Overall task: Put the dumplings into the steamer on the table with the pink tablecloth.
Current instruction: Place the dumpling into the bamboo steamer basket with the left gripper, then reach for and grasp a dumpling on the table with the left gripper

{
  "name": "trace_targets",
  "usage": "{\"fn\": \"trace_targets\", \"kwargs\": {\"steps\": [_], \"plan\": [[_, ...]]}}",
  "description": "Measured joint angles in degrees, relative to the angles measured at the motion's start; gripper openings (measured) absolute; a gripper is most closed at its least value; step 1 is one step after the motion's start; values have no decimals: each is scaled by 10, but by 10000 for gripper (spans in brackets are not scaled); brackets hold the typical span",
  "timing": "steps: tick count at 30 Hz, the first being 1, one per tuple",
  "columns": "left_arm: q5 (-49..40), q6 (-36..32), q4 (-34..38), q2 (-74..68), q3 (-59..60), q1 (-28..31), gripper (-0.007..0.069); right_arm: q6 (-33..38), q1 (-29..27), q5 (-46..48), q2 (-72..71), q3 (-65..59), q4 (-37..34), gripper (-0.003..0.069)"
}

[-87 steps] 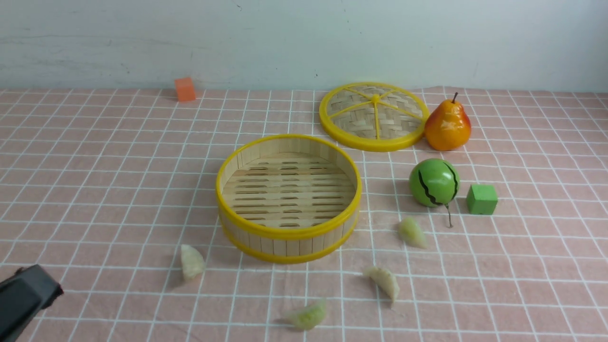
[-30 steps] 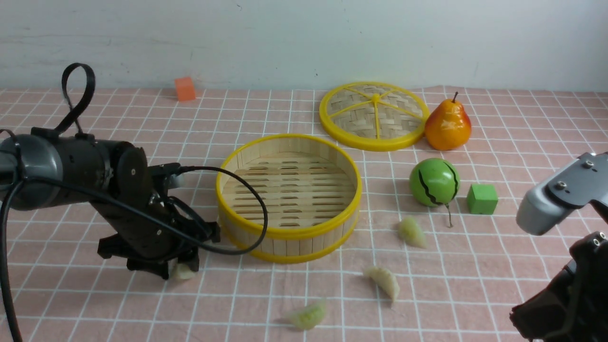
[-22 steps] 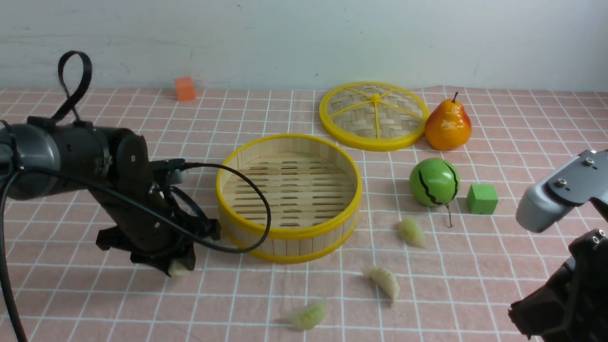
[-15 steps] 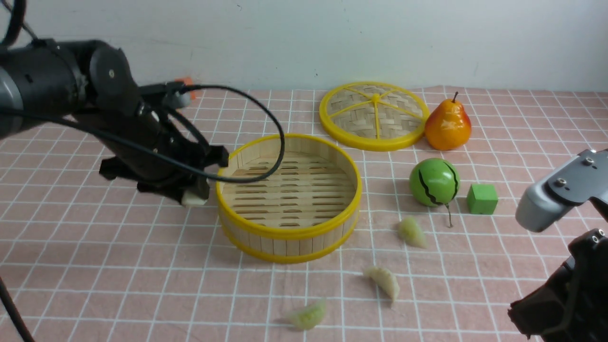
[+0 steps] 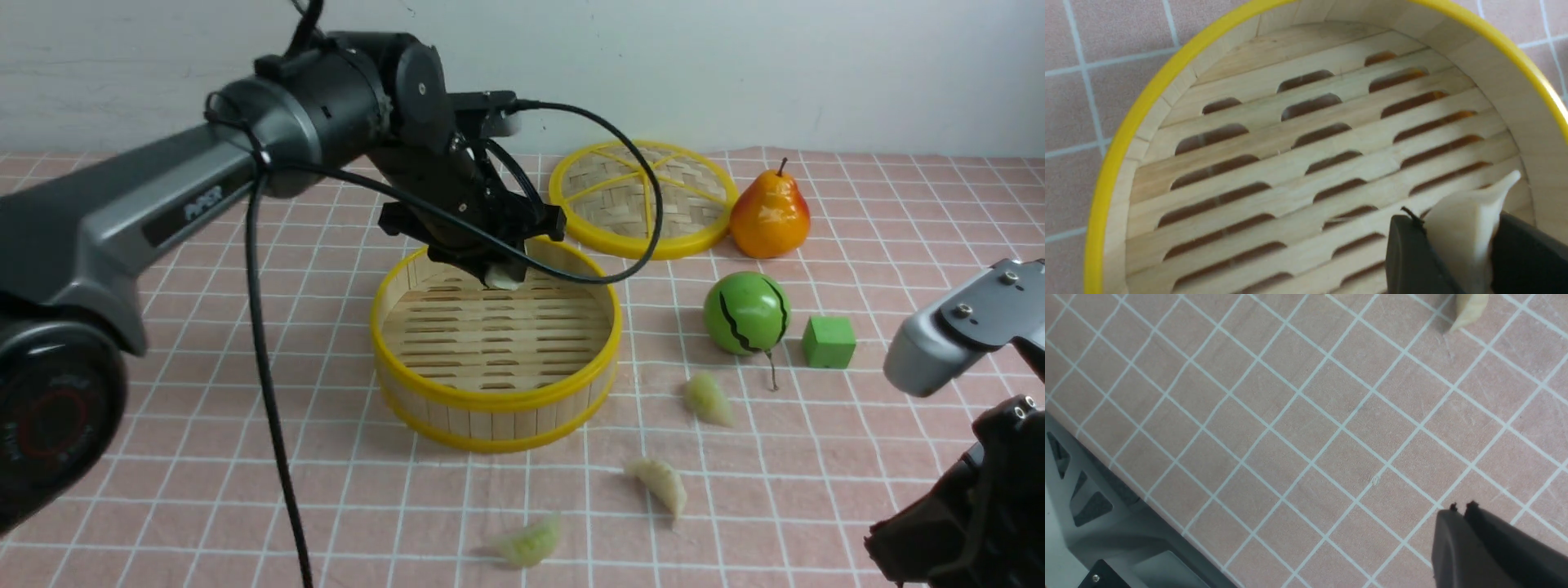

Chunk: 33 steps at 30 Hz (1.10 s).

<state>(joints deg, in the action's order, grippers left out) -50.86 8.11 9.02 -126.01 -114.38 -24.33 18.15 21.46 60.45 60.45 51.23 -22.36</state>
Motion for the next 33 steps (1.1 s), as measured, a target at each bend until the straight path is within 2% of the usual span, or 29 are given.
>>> {"fn": "trace_targets", "kwargs": {"steps": [8,12,16,20,22,24,25,28,30,33], "plan": [[4,10,-29,-65,-31,0,247,0,0,22,0,0,0,43],[6,10,-30,-65,-31,0,324,0,0,21,0,0,9,47],[-17,10,-32,-39,-32,0,477,0,0,21,0,0,22,53],[-74,7,-30,-1,-33,0,526,0,0,19,0,0,28,55],[-153,-9,-21,38,-33,0,535,0,0,14,0,0,33,57],[-188,-30,-11,70,-27,-3,537,0,0,7,0,0,34,59],[-188,-33,-9,70,-27,-4,537,0,0,7,0,0,34,59],[-195,-112,1,119,11,-32,536,0,0,1,0,0,35,62],[-197,-178,7,147,49,-67,535,0,0,2,-4,0,35,64],[-198,-238,4,170,103,-122,535,0,0,3,-22,0,35,66]]}}
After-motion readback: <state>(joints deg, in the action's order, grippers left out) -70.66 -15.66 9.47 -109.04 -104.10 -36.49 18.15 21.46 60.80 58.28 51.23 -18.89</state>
